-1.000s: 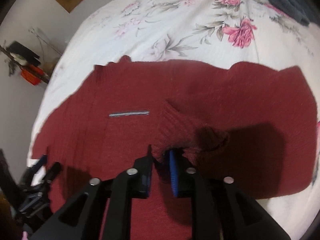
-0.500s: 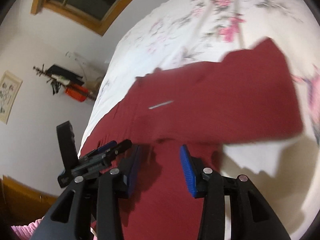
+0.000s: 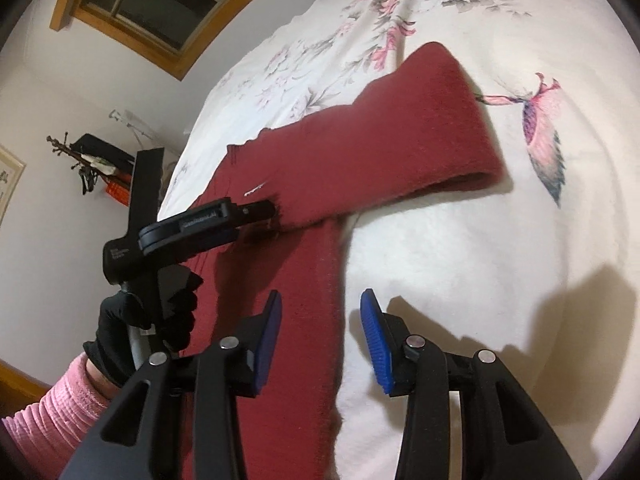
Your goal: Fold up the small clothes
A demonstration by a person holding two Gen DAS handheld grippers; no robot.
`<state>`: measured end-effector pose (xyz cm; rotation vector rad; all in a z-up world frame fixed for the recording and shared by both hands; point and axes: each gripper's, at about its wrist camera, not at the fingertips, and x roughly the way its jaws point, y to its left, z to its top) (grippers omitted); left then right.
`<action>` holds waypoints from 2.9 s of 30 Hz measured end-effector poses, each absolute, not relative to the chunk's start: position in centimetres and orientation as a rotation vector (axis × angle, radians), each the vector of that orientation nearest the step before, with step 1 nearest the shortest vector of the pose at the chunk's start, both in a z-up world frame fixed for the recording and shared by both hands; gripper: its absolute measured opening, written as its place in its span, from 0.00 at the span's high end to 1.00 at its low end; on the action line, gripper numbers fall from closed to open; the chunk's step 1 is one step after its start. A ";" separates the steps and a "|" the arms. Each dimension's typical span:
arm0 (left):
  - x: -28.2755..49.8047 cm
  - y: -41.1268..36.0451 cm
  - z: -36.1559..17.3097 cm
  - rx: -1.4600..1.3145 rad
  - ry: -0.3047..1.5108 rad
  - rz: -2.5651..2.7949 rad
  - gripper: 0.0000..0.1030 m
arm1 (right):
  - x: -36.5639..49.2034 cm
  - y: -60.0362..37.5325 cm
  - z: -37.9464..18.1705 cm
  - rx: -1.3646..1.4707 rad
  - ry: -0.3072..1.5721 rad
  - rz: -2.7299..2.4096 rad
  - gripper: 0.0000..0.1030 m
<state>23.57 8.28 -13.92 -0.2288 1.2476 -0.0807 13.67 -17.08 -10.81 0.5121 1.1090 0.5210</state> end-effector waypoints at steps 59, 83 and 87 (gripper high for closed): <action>18.1 32.8 -8.2 -0.422 1.025 0.029 0.70 | 22.2 -6.6 -8.2 0.213 1.177 0.393 0.62; 19.1 29.6 -13.4 -0.357 1.132 0.029 0.53 | 22.3 -6.1 -11.4 0.187 1.209 0.346 0.61; 19.2 29.4 -14.2 -0.321 1.127 0.020 0.53 | 21.6 -6.2 -13.5 0.165 1.222 0.354 0.63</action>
